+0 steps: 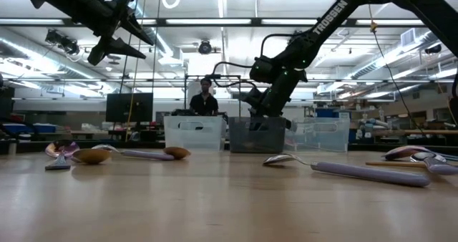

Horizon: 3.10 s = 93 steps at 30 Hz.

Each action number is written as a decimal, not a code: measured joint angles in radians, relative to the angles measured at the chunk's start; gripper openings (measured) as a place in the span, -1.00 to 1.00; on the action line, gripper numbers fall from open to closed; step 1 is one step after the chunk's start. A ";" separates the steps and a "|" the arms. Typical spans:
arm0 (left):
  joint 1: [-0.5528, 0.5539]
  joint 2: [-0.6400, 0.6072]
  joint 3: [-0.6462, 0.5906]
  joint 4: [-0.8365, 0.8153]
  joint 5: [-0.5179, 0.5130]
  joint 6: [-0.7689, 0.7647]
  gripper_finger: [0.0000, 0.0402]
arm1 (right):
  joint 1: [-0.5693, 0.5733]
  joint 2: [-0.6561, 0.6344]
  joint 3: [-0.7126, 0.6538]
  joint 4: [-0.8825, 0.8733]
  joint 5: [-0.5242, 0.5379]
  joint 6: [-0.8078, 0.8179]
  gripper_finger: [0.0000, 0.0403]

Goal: Sort silverware by color (type)
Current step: Put the blue spoon into the right transparent bin

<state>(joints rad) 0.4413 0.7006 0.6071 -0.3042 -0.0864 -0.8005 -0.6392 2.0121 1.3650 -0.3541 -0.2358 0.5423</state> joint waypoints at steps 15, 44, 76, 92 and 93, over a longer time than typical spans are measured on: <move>0.000 0.000 0.000 0.000 0.000 0.000 -0.10 | 0.020 -0.001 0.183 -0.063 0.003 -0.030 -0.46; -0.001 0.000 0.000 0.000 0.057 0.001 -0.10 | 0.202 -0.002 0.548 -0.239 0.033 -0.136 -0.47; 0.000 -0.001 0.000 -0.204 0.098 0.002 -0.10 | 0.490 -0.007 0.550 -0.658 0.144 -0.086 -0.47; 0.000 -0.001 0.000 -0.232 0.104 0.002 -0.10 | 0.656 -0.007 0.550 -0.790 0.247 0.047 -0.47; 0.000 -0.001 0.000 -0.232 0.104 0.002 -0.10 | 0.666 -0.007 0.550 -0.801 0.247 0.062 -0.47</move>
<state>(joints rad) 0.4412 0.6998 0.6075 -0.5365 0.0177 -0.7982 0.0267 2.0052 1.9146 -1.1552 0.0114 0.6044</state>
